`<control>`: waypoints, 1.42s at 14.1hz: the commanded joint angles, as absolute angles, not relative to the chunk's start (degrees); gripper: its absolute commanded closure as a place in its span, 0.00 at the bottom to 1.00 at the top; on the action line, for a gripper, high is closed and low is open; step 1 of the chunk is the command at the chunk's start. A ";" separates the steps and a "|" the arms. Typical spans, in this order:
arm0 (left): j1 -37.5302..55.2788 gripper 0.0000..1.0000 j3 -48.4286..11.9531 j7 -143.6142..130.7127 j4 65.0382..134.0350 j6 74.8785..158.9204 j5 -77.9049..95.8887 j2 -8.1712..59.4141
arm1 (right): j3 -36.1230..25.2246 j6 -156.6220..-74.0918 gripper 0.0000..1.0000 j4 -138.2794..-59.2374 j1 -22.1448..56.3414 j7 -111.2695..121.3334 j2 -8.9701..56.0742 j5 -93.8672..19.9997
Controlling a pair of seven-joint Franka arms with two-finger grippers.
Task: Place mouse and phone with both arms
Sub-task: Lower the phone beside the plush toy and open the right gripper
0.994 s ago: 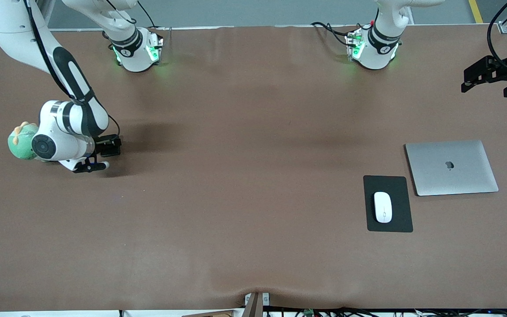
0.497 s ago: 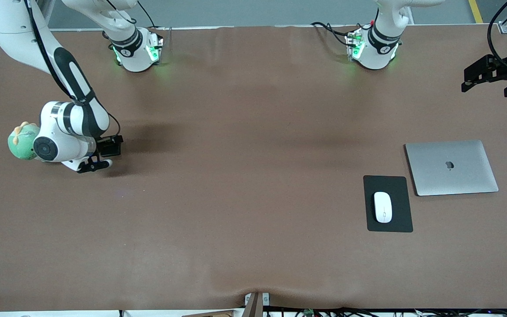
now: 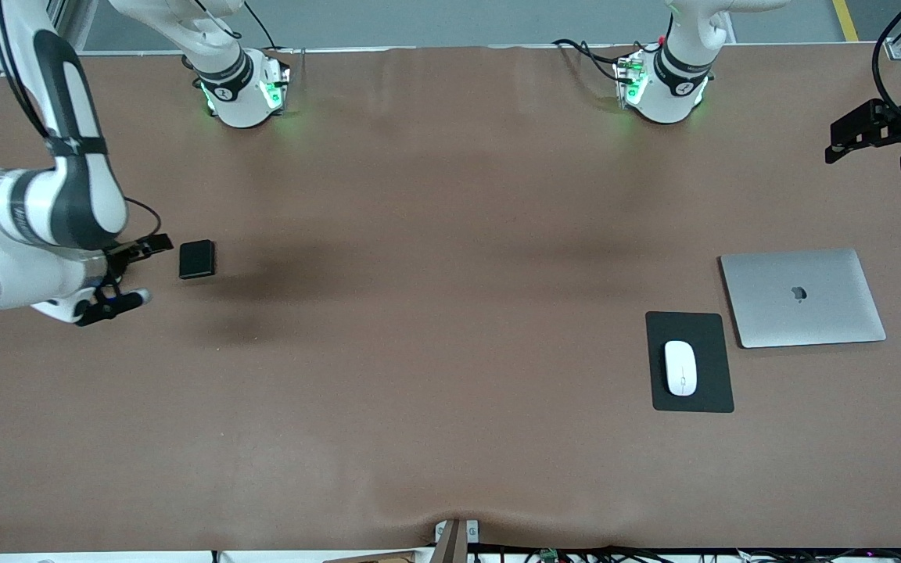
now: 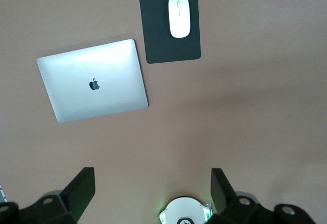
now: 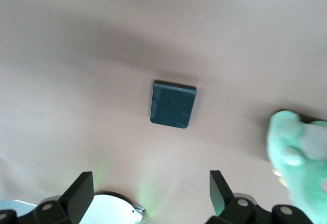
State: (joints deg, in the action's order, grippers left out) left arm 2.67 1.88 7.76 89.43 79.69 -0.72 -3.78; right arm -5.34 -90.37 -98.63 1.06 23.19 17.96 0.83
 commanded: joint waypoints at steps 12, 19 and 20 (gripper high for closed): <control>1.41 0.00 1.14 8.88 88.95 78.84 0.35 -3.25 | -5.63 -83.09 0.00 -71.72 2.37 23.64 13.28 1.06; 1.32 0.00 1.23 9.40 88.95 78.84 0.35 -3.25 | -5.62 -74.70 0.00 -77.49 3.51 23.56 4.15 1.06; 1.32 0.00 1.23 9.49 89.03 78.84 0.26 -3.25 | -5.71 -76.19 0.00 -80.22 3.78 23.03 2.39 1.05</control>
